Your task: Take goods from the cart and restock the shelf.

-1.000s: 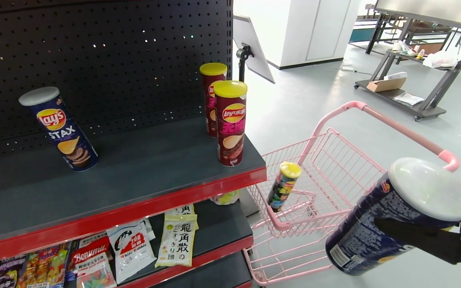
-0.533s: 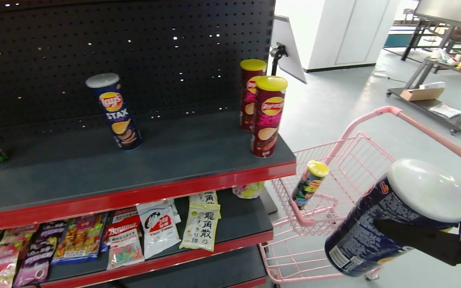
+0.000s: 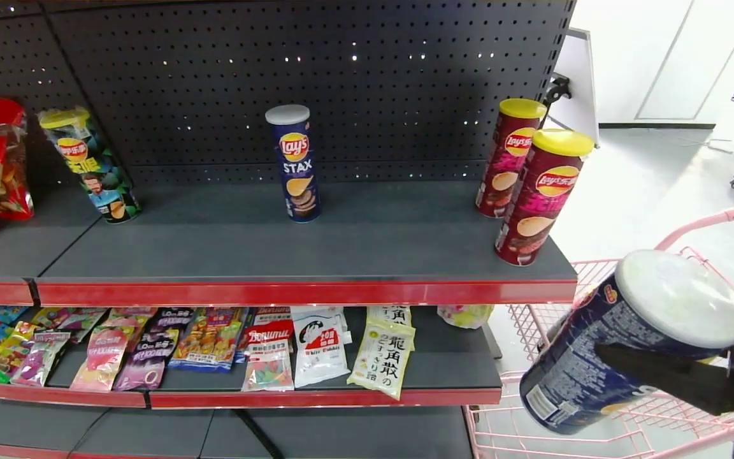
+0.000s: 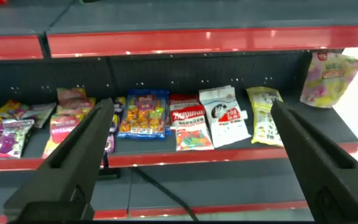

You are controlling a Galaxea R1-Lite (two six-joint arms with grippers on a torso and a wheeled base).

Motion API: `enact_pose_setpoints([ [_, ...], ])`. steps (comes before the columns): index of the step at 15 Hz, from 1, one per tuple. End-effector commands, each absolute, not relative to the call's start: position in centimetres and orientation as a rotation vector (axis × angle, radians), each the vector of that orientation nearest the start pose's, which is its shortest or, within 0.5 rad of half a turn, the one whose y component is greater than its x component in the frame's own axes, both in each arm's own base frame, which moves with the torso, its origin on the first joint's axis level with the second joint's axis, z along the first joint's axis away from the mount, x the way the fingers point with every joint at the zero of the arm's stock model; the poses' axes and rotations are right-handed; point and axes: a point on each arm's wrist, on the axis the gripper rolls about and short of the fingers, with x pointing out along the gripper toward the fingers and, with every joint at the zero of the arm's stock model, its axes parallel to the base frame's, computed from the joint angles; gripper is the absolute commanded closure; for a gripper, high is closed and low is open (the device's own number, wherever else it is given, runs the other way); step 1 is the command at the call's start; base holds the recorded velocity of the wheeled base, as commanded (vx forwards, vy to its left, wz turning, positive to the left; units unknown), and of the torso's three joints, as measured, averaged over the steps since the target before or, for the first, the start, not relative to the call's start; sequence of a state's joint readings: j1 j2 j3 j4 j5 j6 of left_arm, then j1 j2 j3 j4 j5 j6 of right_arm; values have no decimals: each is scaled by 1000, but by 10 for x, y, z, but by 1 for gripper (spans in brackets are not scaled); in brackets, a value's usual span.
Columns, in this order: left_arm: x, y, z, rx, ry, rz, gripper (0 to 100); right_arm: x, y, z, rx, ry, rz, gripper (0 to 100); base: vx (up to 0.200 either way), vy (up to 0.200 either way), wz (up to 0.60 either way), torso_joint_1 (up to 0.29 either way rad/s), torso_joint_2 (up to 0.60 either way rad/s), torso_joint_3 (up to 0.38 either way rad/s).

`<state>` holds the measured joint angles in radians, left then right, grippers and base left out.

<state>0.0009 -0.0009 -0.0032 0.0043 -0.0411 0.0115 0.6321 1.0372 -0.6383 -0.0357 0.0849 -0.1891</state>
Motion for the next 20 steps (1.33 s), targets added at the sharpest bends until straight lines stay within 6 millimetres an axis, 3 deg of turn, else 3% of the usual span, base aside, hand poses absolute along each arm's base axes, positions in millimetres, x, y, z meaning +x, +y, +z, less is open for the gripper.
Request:
enact_pose_setpoints([
  [1, -23, -1, 76, 12, 1, -41, 0, 109, 82, 222, -277, 282, 747, 100, 0, 200, 0, -2, 2, -2],
  [7, -23, -1, 76, 12, 1, -41, 0, 112, 88, 219, -225, 223, 881, 100, 0, 200, 0, 7, 3, 3],
  [12, -23, -1, 76, 11, 1, -41, 0, 111, 87, 219, -225, 216, 880, 100, 0, 200, 0, 2, 0, 2],
  [15, -23, -1, 76, 12, 1, -41, 0, 110, 87, 220, -226, 212, 882, 100, 0, 0, 0, 0, 0, 0],
  [20, -23, -1, 76, 12, 1, -41, 0, 109, 86, 220, -227, 209, 884, 100, 200, 0, 0, 2, 2, 0],
])
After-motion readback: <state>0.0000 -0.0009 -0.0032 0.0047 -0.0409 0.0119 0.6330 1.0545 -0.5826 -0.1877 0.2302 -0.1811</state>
